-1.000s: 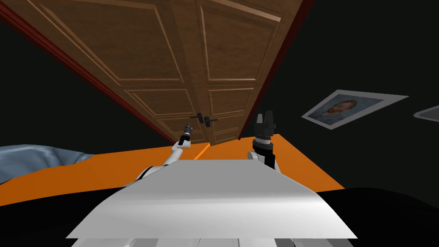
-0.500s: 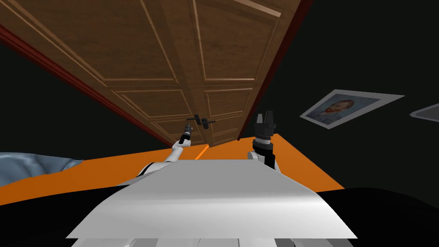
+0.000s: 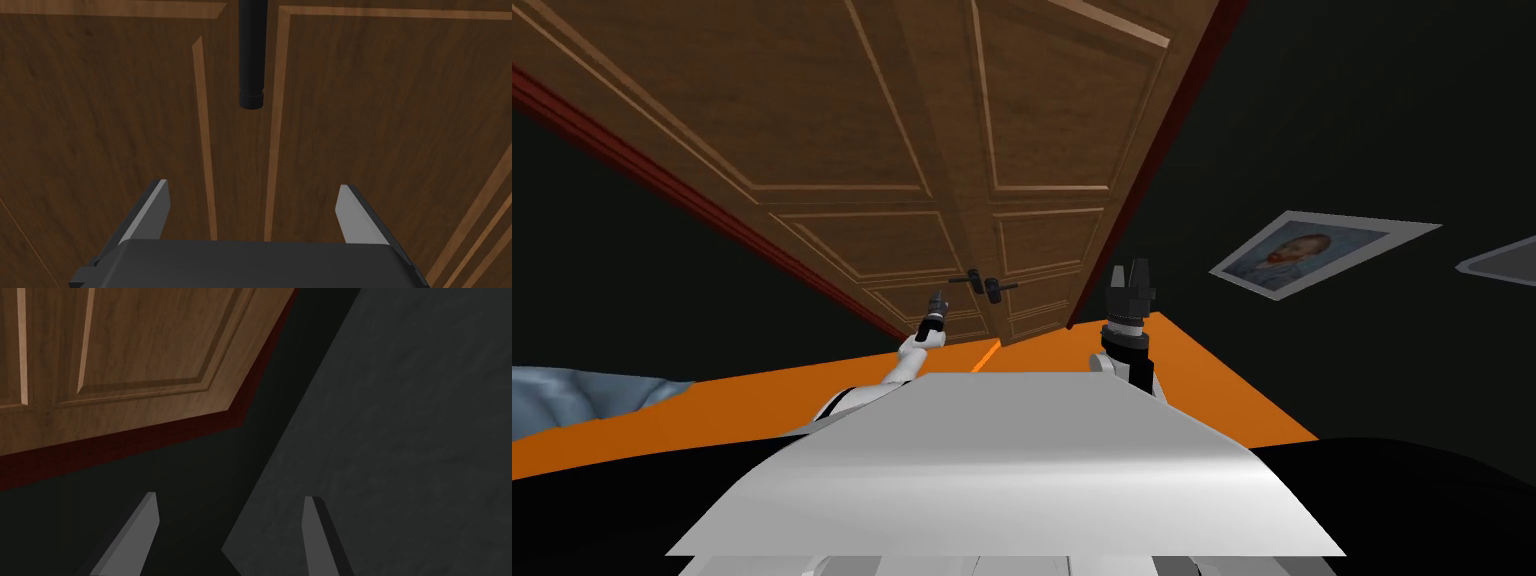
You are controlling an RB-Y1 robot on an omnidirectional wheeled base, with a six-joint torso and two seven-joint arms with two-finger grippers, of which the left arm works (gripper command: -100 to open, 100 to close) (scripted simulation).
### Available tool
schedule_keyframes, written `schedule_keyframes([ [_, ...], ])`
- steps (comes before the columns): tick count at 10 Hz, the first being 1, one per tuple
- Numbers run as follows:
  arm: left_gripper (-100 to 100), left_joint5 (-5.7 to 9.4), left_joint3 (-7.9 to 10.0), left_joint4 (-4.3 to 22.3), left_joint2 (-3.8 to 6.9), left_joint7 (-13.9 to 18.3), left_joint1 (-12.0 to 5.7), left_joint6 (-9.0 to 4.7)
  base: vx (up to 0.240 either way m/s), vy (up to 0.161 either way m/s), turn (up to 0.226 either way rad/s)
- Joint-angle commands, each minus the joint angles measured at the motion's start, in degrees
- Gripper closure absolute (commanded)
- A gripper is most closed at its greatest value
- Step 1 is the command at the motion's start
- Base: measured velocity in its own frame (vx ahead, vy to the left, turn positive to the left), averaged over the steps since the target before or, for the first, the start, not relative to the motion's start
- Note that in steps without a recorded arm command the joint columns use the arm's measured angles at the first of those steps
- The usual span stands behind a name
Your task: Pull the door open
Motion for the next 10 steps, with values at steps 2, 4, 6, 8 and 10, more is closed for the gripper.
schedule_keyframes([
  [2, -100, -0.43, 2.78, -1.08, 1.03, 0.38, 1.89, 0.60, 0.129, 0.044, -0.119],
  [4, -100, -0.76, 3.82, -1.26, 1.12, 0.68, 2.28, 0.58, 0.163, 0.037, -0.136],
  [6, -100, -1.12, 4.05, -1.62, 0.49, 0.91, 2.04, 0.52, 0.169, 0.035, -0.135],
  [8, -100, -1.44, 3.35, -2.14, -0.89, 1.02, 1.12, 0.43, 0.204, -0.059, -0.213],
  [10, 100, -1.34, 3.73, -2.76, -0.65, 0.79, 1.61, 0.88, 0.036, -0.025, 0.011],
])
